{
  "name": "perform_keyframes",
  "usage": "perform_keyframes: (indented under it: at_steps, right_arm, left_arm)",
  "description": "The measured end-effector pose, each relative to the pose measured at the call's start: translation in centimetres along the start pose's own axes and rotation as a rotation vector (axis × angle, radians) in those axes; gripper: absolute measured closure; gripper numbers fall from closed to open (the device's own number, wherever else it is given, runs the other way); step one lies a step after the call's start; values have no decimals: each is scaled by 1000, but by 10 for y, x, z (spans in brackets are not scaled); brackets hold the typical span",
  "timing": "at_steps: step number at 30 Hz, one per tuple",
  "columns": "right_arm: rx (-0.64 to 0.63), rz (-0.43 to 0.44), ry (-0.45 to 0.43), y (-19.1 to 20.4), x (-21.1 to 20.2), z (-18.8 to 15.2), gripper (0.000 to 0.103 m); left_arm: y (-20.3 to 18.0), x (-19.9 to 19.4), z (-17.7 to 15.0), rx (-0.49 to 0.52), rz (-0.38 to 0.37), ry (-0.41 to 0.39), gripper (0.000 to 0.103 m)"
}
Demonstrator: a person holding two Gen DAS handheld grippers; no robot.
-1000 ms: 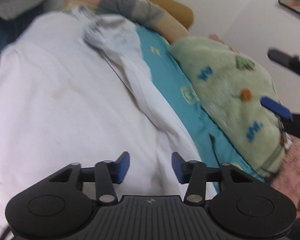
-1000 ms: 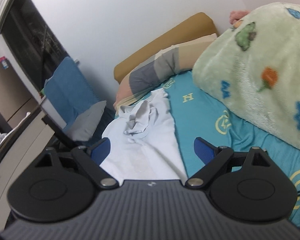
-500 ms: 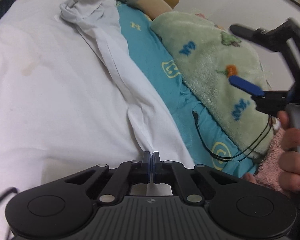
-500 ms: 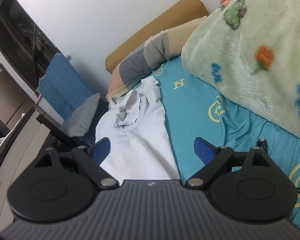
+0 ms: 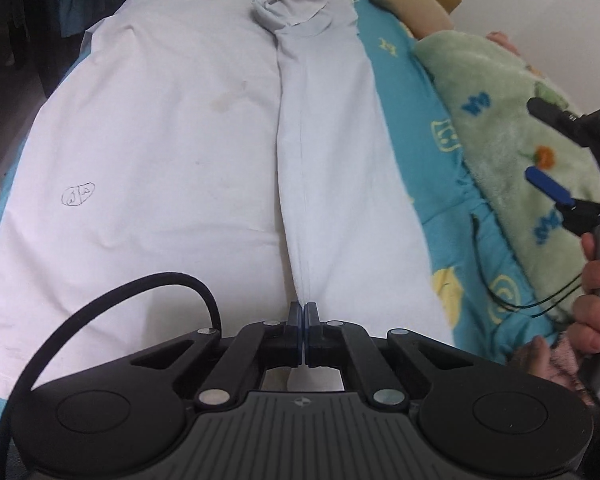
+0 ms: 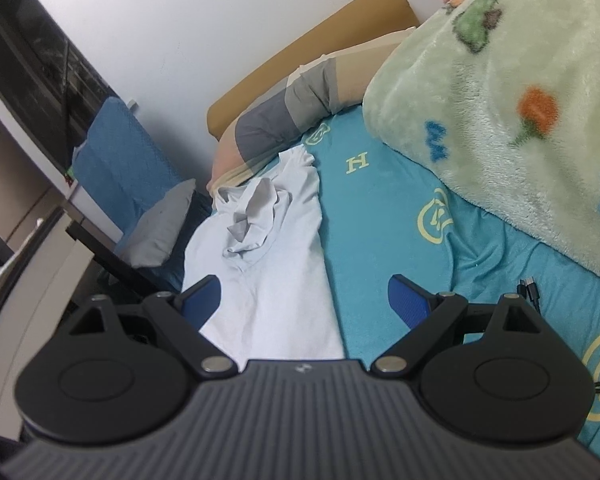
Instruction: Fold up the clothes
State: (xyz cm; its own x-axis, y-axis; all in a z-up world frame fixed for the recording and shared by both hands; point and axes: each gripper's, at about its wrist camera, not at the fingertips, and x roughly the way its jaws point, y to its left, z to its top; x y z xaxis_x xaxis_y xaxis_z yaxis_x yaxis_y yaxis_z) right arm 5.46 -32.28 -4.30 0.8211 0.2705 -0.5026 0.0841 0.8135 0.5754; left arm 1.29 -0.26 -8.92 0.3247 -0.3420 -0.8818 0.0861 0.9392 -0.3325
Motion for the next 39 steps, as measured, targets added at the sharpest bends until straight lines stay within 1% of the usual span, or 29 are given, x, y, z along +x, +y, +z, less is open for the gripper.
perform_keyframes:
  at_steps: [3,4,5,6,7,8,9,11,15,17,20,24,25,27,31,33,36,39]
  right_arm:
    - [-24,-7,3,3,1,-2,11]
    - [-34,-8,2,5,1,-3,11]
    - [-45,-9,1,7,1,-4,11]
    - [-57,-10,-1,9,1,-4,11]
    - [-71,-12,-2,11,1,-5,11]
    - [-86,-13,-3,13,1,-6,11]
    - [-101,-13,-4,16,1,-8,11]
    - [-129,-10,-9,20,1,-10,11]
    - [-178,-17,-42,29,-1,-14,11]
    - [-203,-21,-59,34,-2,-16,11]
    - [-233,-46,-95,38,-6,-18,11]
    - [-208,-97,-126,35,-8,-17,11]
    - [-195,-108,-129,33,-8,-16,11]
    - [-168,-126,-132,29,-7,-15,11]
    - [-105,-154,-120,19,1,-16,11]
    - [-86,-164,-108,15,8,-17,11]
    - [-78,-166,-86,12,24,-19,11]
    - [-70,-167,-64,9,40,-22,11]
  left_arm:
    - [-3,6,1,45,30,9,101]
    - [-1,4,-1,62,36,6,100]
    - [-3,5,-2,75,43,0,93]
    - [-5,5,-3,88,50,-7,90]
    - [-7,6,-4,100,57,-13,84]
    - [-9,4,-4,108,53,-23,75]
    - [-10,2,-3,117,44,-35,70]
    - [-13,-5,-2,136,37,-70,55]
    - [-26,-14,3,190,81,-161,43]
    - [-30,-16,9,213,104,-189,36]
    - [-34,-15,25,230,129,-223,29]
    - [-44,-3,62,274,194,-265,24]
    - [-45,3,74,275,217,-272,22]
    - [-48,16,100,274,263,-286,21]
    - [-43,48,159,205,328,-300,21]
    - [-44,67,188,198,351,-324,20]
    - [-46,100,224,220,408,-360,20]
    - [-48,132,244,303,490,-373,20]
